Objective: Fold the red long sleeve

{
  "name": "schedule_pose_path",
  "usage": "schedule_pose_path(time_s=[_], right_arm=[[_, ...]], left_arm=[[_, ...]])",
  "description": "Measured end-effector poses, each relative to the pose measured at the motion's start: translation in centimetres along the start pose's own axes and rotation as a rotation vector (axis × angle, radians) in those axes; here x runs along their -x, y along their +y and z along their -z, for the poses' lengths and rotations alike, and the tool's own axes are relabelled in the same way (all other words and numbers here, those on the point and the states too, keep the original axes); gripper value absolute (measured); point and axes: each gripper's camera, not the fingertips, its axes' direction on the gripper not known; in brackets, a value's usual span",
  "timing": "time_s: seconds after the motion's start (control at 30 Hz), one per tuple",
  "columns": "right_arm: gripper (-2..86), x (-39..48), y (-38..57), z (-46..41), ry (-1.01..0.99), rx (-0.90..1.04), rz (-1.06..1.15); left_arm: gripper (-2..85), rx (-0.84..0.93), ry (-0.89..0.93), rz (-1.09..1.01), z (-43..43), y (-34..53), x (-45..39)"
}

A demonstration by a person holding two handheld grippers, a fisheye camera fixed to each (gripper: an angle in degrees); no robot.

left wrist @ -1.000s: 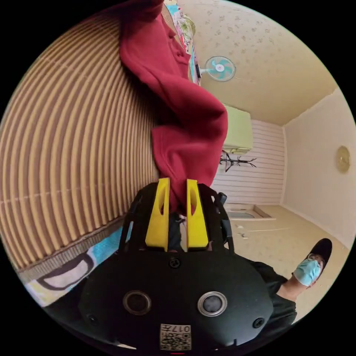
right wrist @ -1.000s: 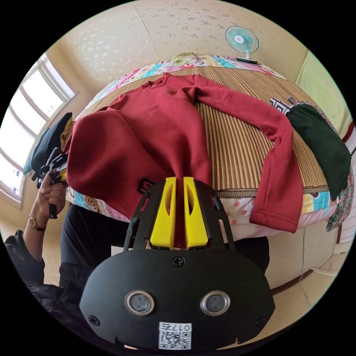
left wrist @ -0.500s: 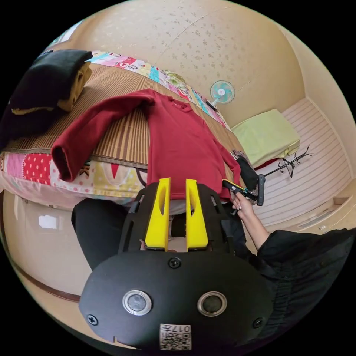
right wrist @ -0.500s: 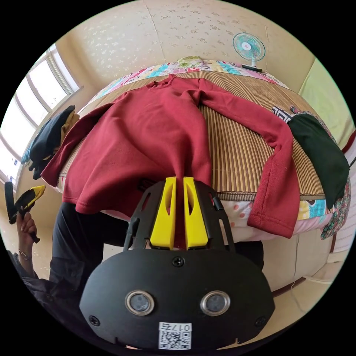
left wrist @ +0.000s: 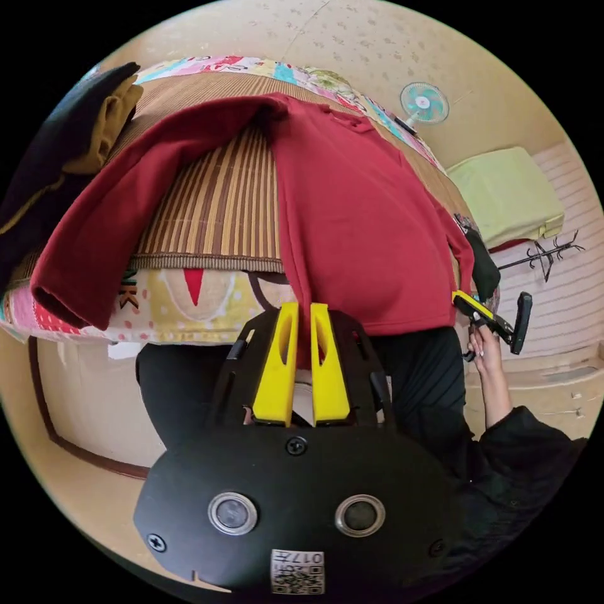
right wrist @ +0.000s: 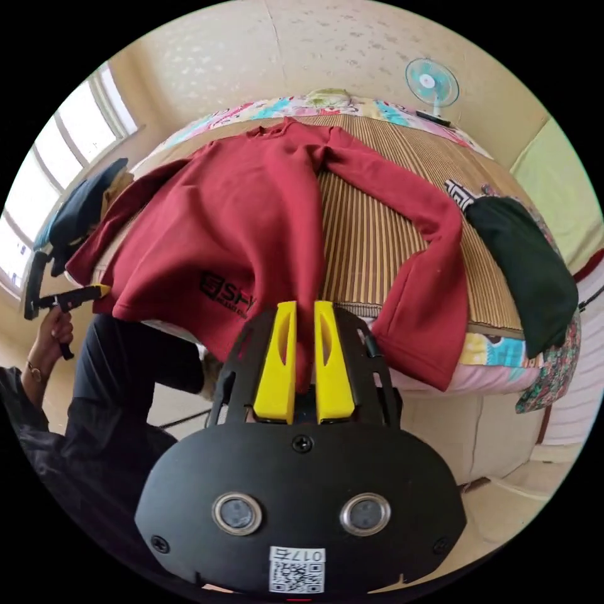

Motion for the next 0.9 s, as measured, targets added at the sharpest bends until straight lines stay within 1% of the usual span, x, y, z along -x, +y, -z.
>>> schedule_pose_path(time_s=[0.03, 0.07, 0.1, 0.13, 0.17, 0.2, 0.23, 0.27, 0.3, 0.33, 0.4, 0.47, 0.5, 0.57, 0.6, 0.63, 0.67, 0.7, 0.73, 0.77, 0.8, 0.87, 0.9], right_arm=[[4.7, 0.0, 0.5, 0.8, 0.032, 0.051, 0.020], [4.6, -0.2, 0.9, 1.1, 0.021, 0.076, 0.026], [4.6, -0.9, 1.9, 1.4, -0.060, 0.113, 0.020], [4.6, -2.3, 3.1, 2.1, -0.177, 0.087, -0.019], [4.8, -3.1, 3.8, 2.7, -0.234, 0.051, -0.041], [5.2, -5.3, 5.2, 3.9, -0.323, -0.046, -0.114], [6.3, -8.1, 6.6, 5.1, -0.370, -0.145, -0.243], [6.9, -9.7, 7.4, 5.6, -0.378, -0.188, -0.317], [8.6, -12.9, 8.8, 6.1, -0.355, -0.254, -0.480], [10.1, -16.0, 10.0, 6.0, -0.305, -0.274, -0.631], [11.7, -20.0, 10.7, 4.8, -0.291, -0.263, -0.757], [12.2, -23.2, 10.1, 2.7, -0.374, -0.231, -0.764], [11.5, -24.7, 9.2, 1.2, -0.453, -0.185, -0.742], [8.8, -26.0, 8.2, 1.3, -0.425, -0.121, -0.714], [6.5, -26.1, 7.5, 3.4, -0.371, -0.101, -0.631], [5.0, -25.9, 7.3, 6.9, -0.232, -0.115, -0.577], [4.7, -25.9, 7.4, 9.0, -0.145, -0.139, -0.553], [4.4, -26.4, 7.8, 12.9, 0.033, -0.187, -0.522], [4.2, -27.9, 8.6, 16.4, 0.188, -0.231, -0.539], [4.2, -29.1, 9.2, 17.9, 0.242, -0.256, -0.564], [4.3, -31.8, 10.4, 19.8, 0.258, -0.302, -0.595], [4.6, -37.1, 12.8, 19.9, 0.189, -0.328, -0.671], [4.7, -41.0, 15.0, 18.3, 0.171, -0.278, -0.802]], left_arm=[[3.2, 0.021, -0.053, -0.040, 1.1, 1.1, -0.3], [3.1, 0.031, -0.087, -0.060, 1.7, 1.7, -0.4], [3.1, 0.053, -0.116, -0.108, 2.8, 3.1, -0.7], [3.5, 0.073, -0.069, -0.129, 3.5, 4.6, -0.7], [3.7, 0.072, -0.050, -0.114, 3.8, 5.3, -0.6], [4.2, 0.053, -0.023, -0.055, 4.5, 6.7, -0.3], [4.7, 0.024, -0.011, 0.015, 5.2, 8.1, 0.2], [4.9, 0.010, -0.012, 0.049, 5.5, 8.7, 0.4], [5.3, -0.022, -0.021, 0.112, 6.1, 9.7, 0.8], [5.8, -0.052, -0.024, 0.163, 6.7, 10.6, 1.1], [5.8, -0.088, -0.014, 0.201, 7.5, 11.2, 1.1], [5.6, -0.101, -0.007, 0.193, 8.0, 10.9, 0.6], [5.5, -0.093, -0.008, 0.180, 8.1, 10.3, 0.1], [5.3, -0.083, -0.016, 0.166, 8.5, 9.1, -0.9], [5.1, -0.090, -0.032, 0.160, 9.0, 8.4, -1.7], [4.6, -0.113, -0.071, 0.150, 9.6, 8.1, -2.7], [4.5, -0.126, -0.096, 0.137, 10.0, 8.1, -3.4], [4.4, -0.141, -0.145, 0.100, 10.7, 8.0, -4.6], [4.2, -0.146, -0.175, 0.081, 11.3, 8.0, -5.5], [4.2, -0.146, -0.177, 0.078, 11.5, 8.1, -5.8], [4.2, -0.147, -0.158, 0.079, 11.8, 8.1, -6.2], [4.3, -0.143, -0.111, 0.085, 11.8, 7.9, -6.4], [4.4, -0.137, -0.088, 0.088, 11.7, 7.7, -6.6]])
